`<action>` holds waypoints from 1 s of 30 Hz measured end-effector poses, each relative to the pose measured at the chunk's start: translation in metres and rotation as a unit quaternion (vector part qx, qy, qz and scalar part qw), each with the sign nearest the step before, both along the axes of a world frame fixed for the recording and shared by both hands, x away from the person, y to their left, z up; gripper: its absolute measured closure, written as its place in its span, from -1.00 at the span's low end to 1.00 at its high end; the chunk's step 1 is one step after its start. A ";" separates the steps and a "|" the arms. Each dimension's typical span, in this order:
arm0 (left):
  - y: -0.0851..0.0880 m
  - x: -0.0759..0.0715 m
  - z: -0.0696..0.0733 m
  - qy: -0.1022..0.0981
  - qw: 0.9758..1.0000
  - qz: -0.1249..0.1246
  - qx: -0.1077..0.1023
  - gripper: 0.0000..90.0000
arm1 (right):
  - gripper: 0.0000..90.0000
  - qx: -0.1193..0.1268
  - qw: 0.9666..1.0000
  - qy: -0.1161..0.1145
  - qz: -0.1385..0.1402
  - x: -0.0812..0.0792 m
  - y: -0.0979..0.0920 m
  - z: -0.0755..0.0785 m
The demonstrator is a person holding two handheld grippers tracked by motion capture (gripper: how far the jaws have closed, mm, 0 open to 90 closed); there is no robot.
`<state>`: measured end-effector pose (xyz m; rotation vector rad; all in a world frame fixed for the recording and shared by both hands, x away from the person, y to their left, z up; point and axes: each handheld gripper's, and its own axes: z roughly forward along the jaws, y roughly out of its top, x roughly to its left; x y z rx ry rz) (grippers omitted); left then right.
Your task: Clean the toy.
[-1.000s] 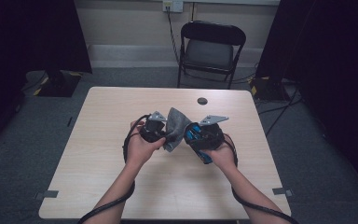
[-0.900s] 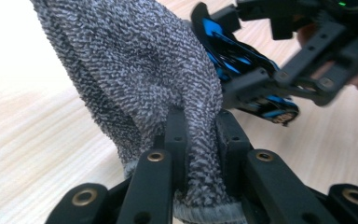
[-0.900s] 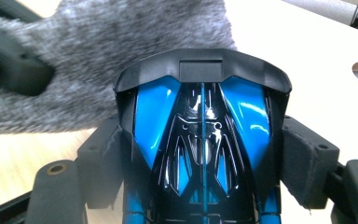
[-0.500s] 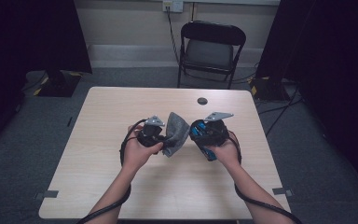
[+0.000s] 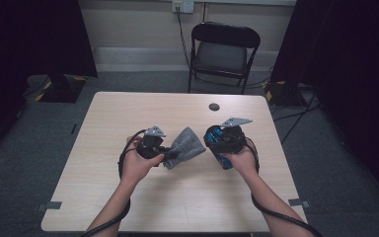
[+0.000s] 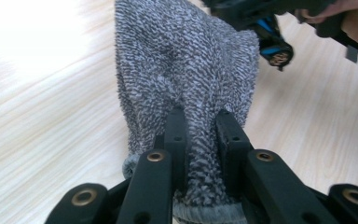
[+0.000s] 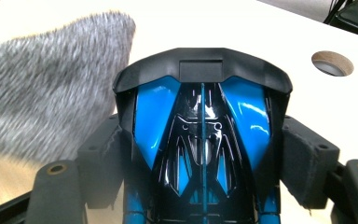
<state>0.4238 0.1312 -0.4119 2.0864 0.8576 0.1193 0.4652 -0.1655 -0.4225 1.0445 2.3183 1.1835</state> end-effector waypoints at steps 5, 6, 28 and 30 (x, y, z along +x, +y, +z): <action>0.010 0.007 0.005 -0.009 1.000 0.026 -0.004 0.72 | -0.44 0.003 1.000 -0.004 0.015 -0.006 0.004 0.002; 0.011 0.009 0.006 -0.011 0.999 0.030 -0.005 0.72 | -0.44 0.002 1.000 -0.005 0.018 -0.008 0.005 0.003; -0.024 0.040 0.021 -0.019 0.999 0.039 -0.002 0.72 | -0.44 0.012 0.998 -0.006 0.062 -0.026 0.029 0.000; -0.030 0.039 0.021 -0.019 0.999 0.027 0.003 0.72 | -0.44 0.013 0.998 -0.006 0.062 -0.026 0.030 0.000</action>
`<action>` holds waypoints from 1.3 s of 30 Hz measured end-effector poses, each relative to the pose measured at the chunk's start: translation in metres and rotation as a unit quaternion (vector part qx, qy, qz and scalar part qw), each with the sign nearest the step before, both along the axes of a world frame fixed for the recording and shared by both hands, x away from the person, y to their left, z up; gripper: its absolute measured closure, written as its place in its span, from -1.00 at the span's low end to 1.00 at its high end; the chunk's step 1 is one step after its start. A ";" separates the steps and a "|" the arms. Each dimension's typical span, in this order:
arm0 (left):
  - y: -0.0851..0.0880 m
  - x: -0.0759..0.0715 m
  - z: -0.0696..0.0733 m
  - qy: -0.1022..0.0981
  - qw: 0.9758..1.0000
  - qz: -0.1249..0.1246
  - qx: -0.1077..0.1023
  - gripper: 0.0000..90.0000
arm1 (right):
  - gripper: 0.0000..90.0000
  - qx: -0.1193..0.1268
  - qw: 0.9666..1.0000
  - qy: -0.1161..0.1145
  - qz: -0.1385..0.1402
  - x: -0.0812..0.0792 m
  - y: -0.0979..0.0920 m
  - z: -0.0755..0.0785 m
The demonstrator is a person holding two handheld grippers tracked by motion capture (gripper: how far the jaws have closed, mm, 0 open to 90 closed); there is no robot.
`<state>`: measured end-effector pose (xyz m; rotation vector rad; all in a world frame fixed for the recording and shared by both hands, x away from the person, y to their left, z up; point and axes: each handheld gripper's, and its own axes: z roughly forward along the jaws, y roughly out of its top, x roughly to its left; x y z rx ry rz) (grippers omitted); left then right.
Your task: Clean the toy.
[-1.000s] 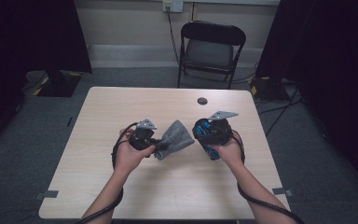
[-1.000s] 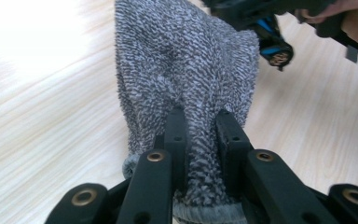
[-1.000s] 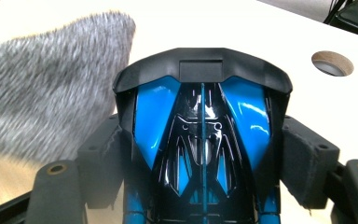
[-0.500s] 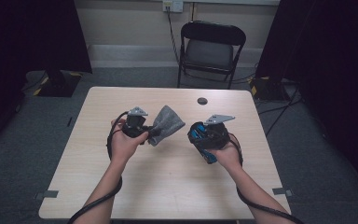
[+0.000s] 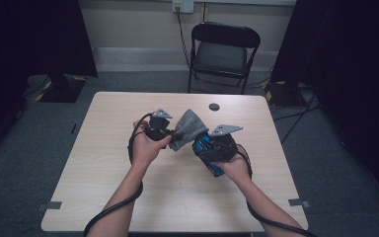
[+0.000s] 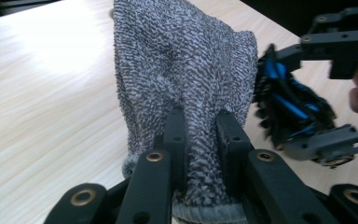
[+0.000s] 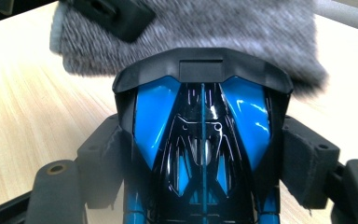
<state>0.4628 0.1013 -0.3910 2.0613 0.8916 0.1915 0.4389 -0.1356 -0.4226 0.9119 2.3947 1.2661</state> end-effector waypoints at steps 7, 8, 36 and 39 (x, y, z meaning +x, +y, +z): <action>-0.007 -0.003 -0.002 0.005 1.000 -0.021 -0.003 0.72 | -0.44 -0.004 1.000 0.000 -0.009 0.002 -0.005 -0.001; -0.007 -0.003 -0.001 0.006 1.000 -0.026 -0.003 0.72 | -0.44 -0.004 1.000 0.000 -0.010 0.003 -0.006 -0.001; 0.005 -0.017 -0.005 0.013 0.998 -0.053 -0.013 0.72 | -0.44 -0.021 0.999 0.005 -0.048 0.019 -0.025 -0.006; 0.006 -0.020 -0.006 0.014 0.998 -0.056 -0.013 0.72 | -0.44 -0.024 0.998 0.005 -0.050 0.020 -0.026 -0.005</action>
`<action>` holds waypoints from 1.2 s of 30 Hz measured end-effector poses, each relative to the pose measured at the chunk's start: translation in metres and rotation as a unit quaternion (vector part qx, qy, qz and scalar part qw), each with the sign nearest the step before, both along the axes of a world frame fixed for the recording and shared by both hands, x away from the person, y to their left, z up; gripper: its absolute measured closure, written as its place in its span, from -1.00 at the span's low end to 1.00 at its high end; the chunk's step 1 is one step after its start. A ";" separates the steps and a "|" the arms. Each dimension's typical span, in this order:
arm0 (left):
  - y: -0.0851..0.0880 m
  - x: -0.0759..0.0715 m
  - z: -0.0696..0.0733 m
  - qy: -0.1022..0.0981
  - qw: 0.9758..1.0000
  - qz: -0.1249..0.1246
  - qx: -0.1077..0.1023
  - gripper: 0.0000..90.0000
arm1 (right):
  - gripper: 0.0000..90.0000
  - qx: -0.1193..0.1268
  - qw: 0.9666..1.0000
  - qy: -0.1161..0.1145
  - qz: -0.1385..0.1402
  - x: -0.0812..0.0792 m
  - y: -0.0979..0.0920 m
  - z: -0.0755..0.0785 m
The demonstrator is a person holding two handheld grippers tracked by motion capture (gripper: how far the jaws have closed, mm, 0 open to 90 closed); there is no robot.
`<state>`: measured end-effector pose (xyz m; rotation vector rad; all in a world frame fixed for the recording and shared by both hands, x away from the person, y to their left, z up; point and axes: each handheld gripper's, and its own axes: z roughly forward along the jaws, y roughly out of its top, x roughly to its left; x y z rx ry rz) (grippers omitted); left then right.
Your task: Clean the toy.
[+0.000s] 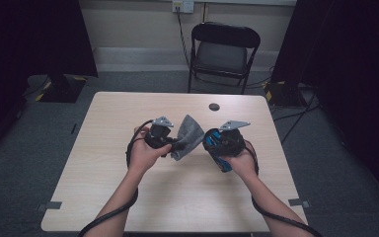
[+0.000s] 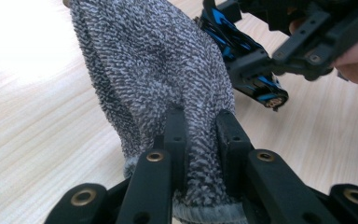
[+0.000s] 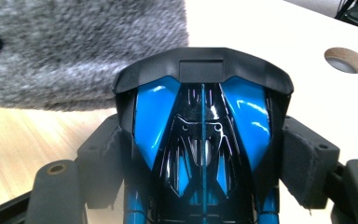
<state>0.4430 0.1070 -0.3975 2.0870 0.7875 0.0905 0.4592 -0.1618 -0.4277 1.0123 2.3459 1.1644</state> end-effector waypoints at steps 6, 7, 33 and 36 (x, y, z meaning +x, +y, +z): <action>0.005 -0.005 -0.003 0.007 1.000 -0.008 0.001 0.72 | -0.44 0.004 1.000 0.002 -0.006 0.002 -0.003 0.000; 0.006 -0.006 -0.004 0.007 1.000 -0.010 -0.002 0.72 | -0.44 0.005 1.000 0.003 -0.006 0.002 -0.004 0.000; 0.040 0.007 0.005 -0.020 0.997 0.072 -0.015 0.72 | -0.44 0.014 1.000 -0.008 0.017 -0.008 0.003 0.008; 0.037 0.010 0.007 -0.023 0.997 0.070 -0.014 0.72 | -0.44 0.016 1.000 -0.007 0.024 -0.011 0.006 0.007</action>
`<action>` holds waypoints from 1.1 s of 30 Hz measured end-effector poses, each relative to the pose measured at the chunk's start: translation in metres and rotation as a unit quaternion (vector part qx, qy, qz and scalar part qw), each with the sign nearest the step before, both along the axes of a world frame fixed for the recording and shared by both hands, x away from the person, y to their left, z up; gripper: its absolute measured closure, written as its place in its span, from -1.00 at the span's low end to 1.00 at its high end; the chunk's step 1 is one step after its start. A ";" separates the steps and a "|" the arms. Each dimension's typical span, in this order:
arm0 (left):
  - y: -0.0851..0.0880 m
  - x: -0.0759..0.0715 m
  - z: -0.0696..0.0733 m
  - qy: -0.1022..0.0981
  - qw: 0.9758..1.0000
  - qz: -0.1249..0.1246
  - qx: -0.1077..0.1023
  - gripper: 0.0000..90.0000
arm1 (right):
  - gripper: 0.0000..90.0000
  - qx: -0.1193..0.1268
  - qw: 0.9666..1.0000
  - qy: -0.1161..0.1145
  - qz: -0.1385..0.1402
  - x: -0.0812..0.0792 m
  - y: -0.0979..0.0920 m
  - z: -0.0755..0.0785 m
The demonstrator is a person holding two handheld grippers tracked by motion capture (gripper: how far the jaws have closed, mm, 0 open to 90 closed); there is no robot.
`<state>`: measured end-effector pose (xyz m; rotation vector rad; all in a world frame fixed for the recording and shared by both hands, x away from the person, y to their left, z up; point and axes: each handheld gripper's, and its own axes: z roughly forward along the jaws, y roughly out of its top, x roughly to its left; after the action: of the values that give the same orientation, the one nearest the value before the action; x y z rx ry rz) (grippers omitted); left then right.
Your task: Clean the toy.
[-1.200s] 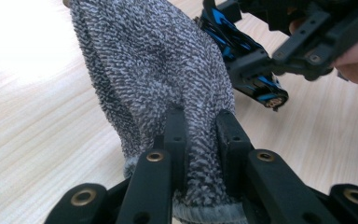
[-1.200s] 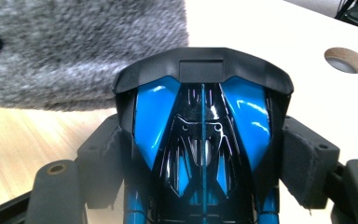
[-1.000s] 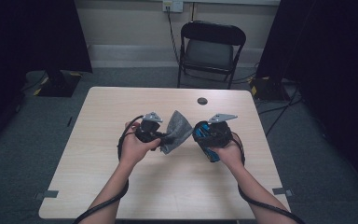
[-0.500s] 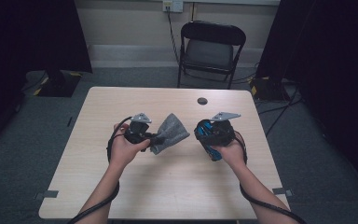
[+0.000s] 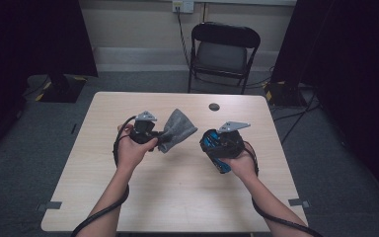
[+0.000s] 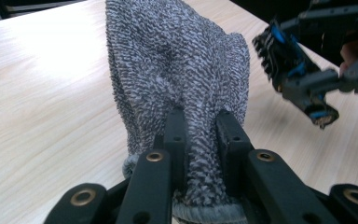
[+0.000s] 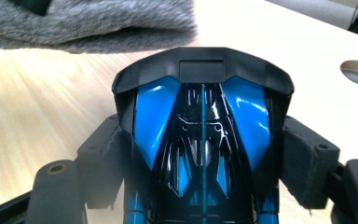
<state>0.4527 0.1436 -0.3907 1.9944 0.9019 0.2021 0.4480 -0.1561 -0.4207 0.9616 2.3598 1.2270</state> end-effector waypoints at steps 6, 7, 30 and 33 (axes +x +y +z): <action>-0.009 0.006 0.000 -0.001 1.000 0.000 0.002 0.71 | -0.44 0.002 1.000 0.001 0.013 -0.006 0.005 -0.002; -0.011 0.007 0.000 0.000 1.000 0.001 0.003 0.71 | -0.44 0.002 1.000 0.000 0.014 -0.007 0.006 -0.002; -0.050 0.009 -0.005 0.008 0.999 -0.035 0.007 0.71 | -0.44 0.006 0.999 0.001 0.040 -0.017 0.024 -0.005; -0.049 0.008 -0.005 0.008 0.999 -0.039 0.005 0.71 | -0.44 0.004 0.999 0.000 0.035 -0.016 0.023 -0.005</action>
<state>0.4606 0.0945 -0.3961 2.0386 0.8338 0.1470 0.4322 -0.1327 -0.4260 0.8888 2.4080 1.2626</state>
